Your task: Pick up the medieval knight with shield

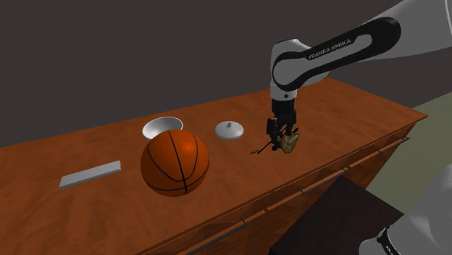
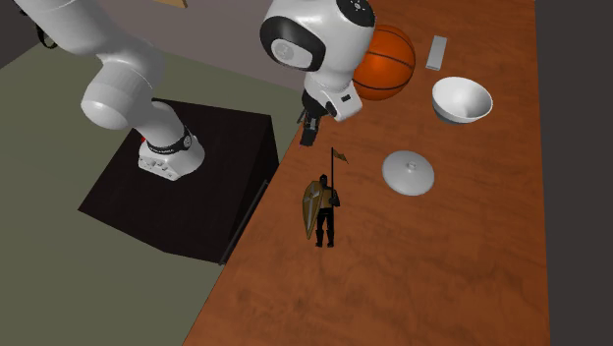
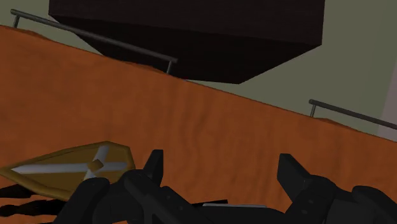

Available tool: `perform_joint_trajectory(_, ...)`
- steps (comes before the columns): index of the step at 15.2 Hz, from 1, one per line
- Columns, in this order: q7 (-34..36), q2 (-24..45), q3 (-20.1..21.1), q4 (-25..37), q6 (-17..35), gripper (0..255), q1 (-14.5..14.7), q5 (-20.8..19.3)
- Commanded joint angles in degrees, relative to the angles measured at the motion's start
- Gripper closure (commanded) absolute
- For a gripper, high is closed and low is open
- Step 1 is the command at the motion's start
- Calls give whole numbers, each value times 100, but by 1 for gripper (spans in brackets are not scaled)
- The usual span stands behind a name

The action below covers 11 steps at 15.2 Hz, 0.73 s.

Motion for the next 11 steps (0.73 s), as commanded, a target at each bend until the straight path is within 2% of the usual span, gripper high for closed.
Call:
perform_joint_trajectory(1, -98, 435, -3, 220, 207, 0, 11, 63)
perform_joint_trajectory(9, -394, 2253, 83, 1569, 637, 0, 40, 314)
perform_joint_trajectory(11, -407, 2336, 89, 1583, 705, 0, 38, 322)
